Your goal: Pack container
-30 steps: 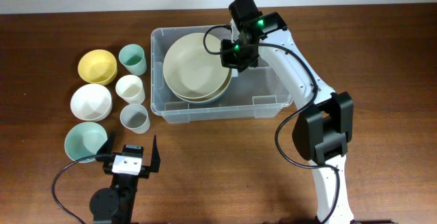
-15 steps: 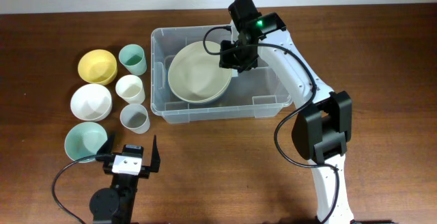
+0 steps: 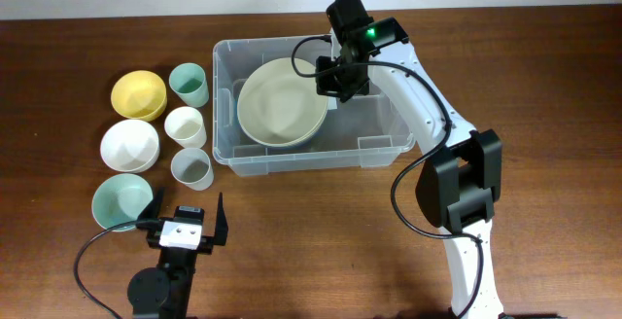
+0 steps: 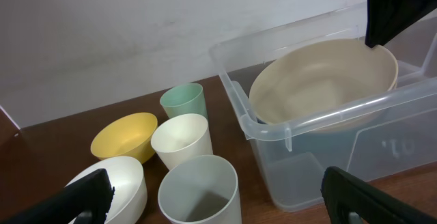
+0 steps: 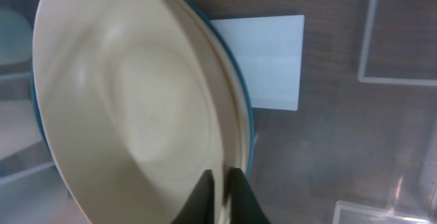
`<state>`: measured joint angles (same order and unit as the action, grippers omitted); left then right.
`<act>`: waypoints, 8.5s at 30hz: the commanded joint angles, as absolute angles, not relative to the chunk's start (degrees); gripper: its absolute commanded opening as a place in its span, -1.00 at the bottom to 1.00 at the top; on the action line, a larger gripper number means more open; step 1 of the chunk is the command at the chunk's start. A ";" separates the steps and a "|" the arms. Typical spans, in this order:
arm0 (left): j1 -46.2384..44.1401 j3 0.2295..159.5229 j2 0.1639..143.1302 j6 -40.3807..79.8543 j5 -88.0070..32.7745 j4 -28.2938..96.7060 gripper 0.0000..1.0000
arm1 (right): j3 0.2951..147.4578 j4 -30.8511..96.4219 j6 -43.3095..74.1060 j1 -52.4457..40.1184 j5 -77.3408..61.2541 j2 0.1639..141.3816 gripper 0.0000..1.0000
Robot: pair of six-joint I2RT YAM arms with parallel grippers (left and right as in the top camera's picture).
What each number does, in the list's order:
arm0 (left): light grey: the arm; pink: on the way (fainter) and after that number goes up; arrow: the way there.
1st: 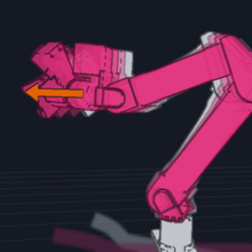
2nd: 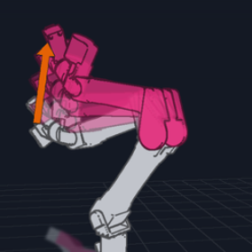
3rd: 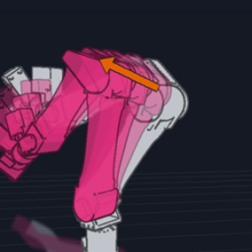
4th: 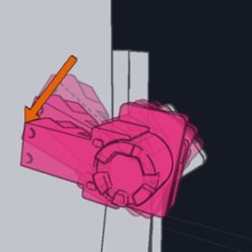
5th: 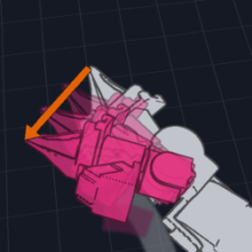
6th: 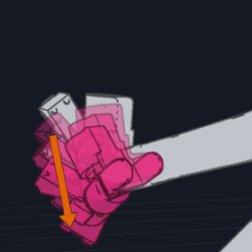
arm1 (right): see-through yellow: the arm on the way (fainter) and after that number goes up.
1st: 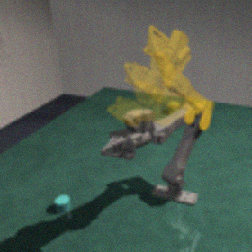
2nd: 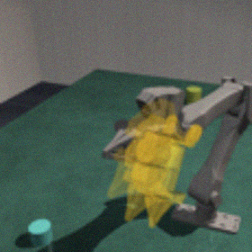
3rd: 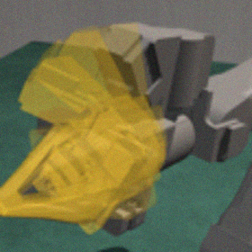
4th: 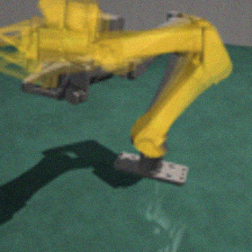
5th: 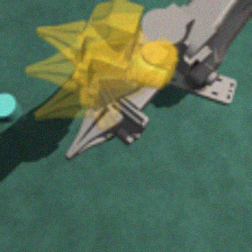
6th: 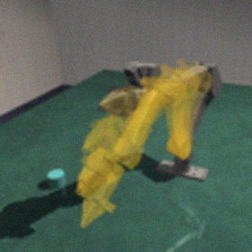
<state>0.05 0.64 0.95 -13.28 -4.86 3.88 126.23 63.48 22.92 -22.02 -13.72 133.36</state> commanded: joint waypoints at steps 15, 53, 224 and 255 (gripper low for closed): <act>0.27 0.54 0.91 -13.56 -4.67 4.34 0.99 | 128.14 62.63 22.70 -21.98 -13.43 132.75 -0.92; 0.27 0.54 0.91 -13.56 -4.67 4.34 1.00 | 128.03 64.62 21.21 -22.11 -12.82 132.55 -0.92; 0.27 0.54 0.91 -13.56 -4.69 4.23 0.99 | 102.52 67.99 12.45 28.21 -2.74 126.69 0.98; 0.30 20.32 12.58 -17.30 -12.40 -0.64 1.00 | 102.52 67.99 12.45 28.21 -2.74 126.69 0.98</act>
<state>0.05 12.75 7.99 -15.42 -16.10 -2.83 102.89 68.05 12.82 27.83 -2.83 127.66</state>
